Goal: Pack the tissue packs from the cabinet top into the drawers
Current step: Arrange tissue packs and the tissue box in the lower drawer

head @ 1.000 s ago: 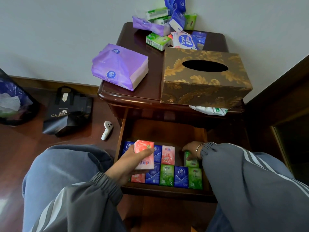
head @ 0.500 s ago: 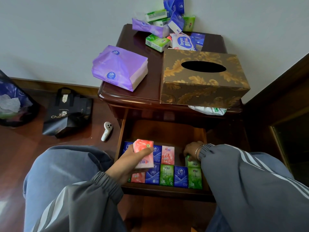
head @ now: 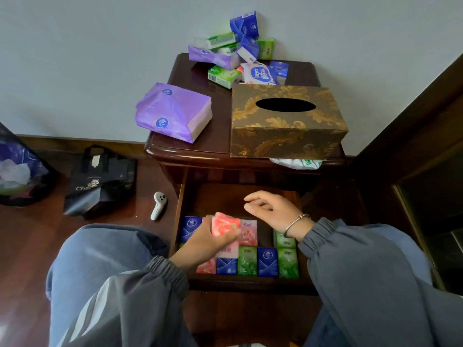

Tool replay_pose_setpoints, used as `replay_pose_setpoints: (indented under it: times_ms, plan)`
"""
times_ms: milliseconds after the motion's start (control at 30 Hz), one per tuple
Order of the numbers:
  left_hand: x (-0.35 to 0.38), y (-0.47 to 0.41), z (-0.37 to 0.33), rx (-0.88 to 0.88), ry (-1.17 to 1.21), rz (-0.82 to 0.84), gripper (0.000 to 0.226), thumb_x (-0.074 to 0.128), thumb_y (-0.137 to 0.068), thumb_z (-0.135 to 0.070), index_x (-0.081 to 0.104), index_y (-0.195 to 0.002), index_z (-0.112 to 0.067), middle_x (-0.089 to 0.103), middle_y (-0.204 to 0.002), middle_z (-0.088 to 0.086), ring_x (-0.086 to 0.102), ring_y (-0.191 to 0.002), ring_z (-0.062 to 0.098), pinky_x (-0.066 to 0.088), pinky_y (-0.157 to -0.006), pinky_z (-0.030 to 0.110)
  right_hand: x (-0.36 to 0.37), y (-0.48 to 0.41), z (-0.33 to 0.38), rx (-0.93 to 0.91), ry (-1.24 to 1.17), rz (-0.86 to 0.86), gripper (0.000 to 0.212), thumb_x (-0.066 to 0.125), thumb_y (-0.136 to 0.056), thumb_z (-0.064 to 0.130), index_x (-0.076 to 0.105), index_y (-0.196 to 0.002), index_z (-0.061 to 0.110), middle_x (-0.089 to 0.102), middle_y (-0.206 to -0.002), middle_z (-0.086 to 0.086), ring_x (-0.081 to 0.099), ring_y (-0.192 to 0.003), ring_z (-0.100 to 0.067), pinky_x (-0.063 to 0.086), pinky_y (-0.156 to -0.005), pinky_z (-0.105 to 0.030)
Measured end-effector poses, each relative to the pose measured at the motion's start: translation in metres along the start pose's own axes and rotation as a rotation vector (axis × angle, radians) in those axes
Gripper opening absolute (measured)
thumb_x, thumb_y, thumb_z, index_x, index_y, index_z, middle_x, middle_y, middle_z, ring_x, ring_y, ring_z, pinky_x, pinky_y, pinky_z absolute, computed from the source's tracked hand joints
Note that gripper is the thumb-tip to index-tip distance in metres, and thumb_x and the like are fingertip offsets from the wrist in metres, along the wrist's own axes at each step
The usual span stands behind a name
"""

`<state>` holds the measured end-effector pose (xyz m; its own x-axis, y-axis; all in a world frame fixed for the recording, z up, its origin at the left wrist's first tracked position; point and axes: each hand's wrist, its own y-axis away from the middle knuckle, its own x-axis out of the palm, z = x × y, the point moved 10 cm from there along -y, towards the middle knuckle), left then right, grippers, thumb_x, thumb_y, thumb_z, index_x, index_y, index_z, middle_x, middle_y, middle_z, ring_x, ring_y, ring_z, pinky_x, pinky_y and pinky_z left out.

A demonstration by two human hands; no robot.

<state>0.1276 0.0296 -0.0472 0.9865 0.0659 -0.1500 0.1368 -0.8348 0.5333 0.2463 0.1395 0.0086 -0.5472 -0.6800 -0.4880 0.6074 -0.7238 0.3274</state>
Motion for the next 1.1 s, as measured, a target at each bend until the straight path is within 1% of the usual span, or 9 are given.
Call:
replay_pose_setpoints:
  times_ms: [133,267,400,567,633,700,833,1000,1100]
  plan:
    - [0.013,0.004,0.010,0.006,-0.201,0.069,0.077,0.078,-0.062,-0.060,0.040,-0.121,-0.028,0.061,-0.105,-0.009,0.066,-0.086,0.002,0.052,-0.065,0.013,0.034,0.008,-0.006,0.101,0.020,0.315,0.040,0.063,-0.082,0.045,0.057,-0.119,0.031,0.064,-0.112,0.008,0.059,-0.106,-0.006,0.046,-0.091,-0.023]
    - [0.019,0.011,0.015,0.004,-0.285,0.149,0.068,0.066,-0.072,-0.063,0.037,-0.122,-0.027,0.058,-0.100,-0.014,0.062,-0.084,-0.004,0.045,-0.057,0.004,0.062,0.023,-0.019,0.198,-0.069,0.505,0.044,0.065,-0.079,0.046,0.057,-0.119,0.030,0.064,-0.108,0.007,0.063,-0.089,-0.002,0.049,-0.064,-0.012]
    - [0.019,0.016,0.010,-0.006,-0.285,0.139,0.064,0.049,-0.072,-0.071,0.034,-0.117,-0.029,0.056,-0.096,-0.016,0.060,-0.082,-0.005,0.045,-0.055,0.004,0.065,0.022,-0.026,0.229,-0.154,0.479,0.038,0.069,-0.080,0.033,0.058,-0.115,0.026,0.064,-0.102,0.006,0.065,-0.085,-0.004,0.049,-0.062,-0.012]
    - [0.020,0.017,0.007,-0.002,-0.093,0.083,0.063,0.039,-0.071,-0.077,0.049,-0.106,-0.026,0.064,-0.101,-0.007,0.065,-0.087,-0.002,0.052,-0.067,0.013,0.051,0.009,-0.034,0.184,-0.130,0.409,0.024,0.073,-0.077,0.027,0.063,-0.099,0.030,0.068,-0.098,0.003,0.065,-0.093,-0.012,0.053,-0.081,-0.025]
    - [0.002,0.009,0.015,-0.037,-0.055,-0.067,0.047,0.040,-0.086,-0.067,0.052,-0.101,-0.024,0.064,-0.100,0.000,0.064,-0.090,0.011,0.053,-0.079,0.023,0.025,-0.004,-0.051,0.218,-0.117,0.285,0.021,0.071,-0.079,0.018,0.064,-0.095,0.028,0.066,-0.099,-0.004,0.063,-0.094,-0.016,0.050,-0.087,-0.031]
    - [-0.035,0.004,0.023,-0.081,-0.149,-0.310,0.034,0.045,-0.095,-0.051,0.055,-0.101,-0.020,0.061,-0.101,0.003,0.061,-0.090,0.015,0.049,-0.081,0.021,-0.006,-0.014,-0.073,0.271,-0.090,0.143,0.017,0.071,-0.079,0.018,0.064,-0.091,0.027,0.067,-0.098,-0.006,0.061,-0.090,-0.014,0.049,-0.085,-0.029]
    - [-0.086,0.010,0.045,-0.283,-0.429,-0.578,0.049,0.052,-0.094,-0.037,0.045,-0.130,-0.006,0.042,-0.136,0.017,0.045,-0.123,0.037,0.038,-0.101,0.044,-0.028,-0.031,-0.106,0.320,0.091,0.006,0.025,0.073,-0.077,0.024,0.065,-0.100,0.017,0.067,-0.090,0.001,0.059,-0.082,-0.008,0.044,-0.071,-0.019]
    - [-0.078,0.008,0.081,-0.466,-0.361,-0.490,0.056,0.054,-0.092,-0.030,0.035,-0.136,-0.001,0.036,-0.145,0.020,0.043,-0.129,0.040,0.038,-0.106,0.045,-0.018,-0.050,-0.124,0.333,0.216,-0.003,0.037,0.072,-0.077,0.025,0.063,-0.111,0.013,0.067,-0.107,-0.006,0.060,-0.089,-0.013,0.043,-0.066,-0.019]
    - [-0.074,0.005,0.092,-0.486,-0.251,-0.439,0.057,0.054,-0.091,-0.027,0.033,-0.137,-0.001,0.042,-0.143,0.021,0.047,-0.126,0.039,0.040,-0.105,0.046,-0.022,-0.060,-0.129,0.365,0.237,-0.008,0.038,0.071,-0.078,0.028,0.064,-0.113,0.013,0.066,-0.110,-0.007,0.061,-0.098,-0.018,0.043,-0.079,-0.026]
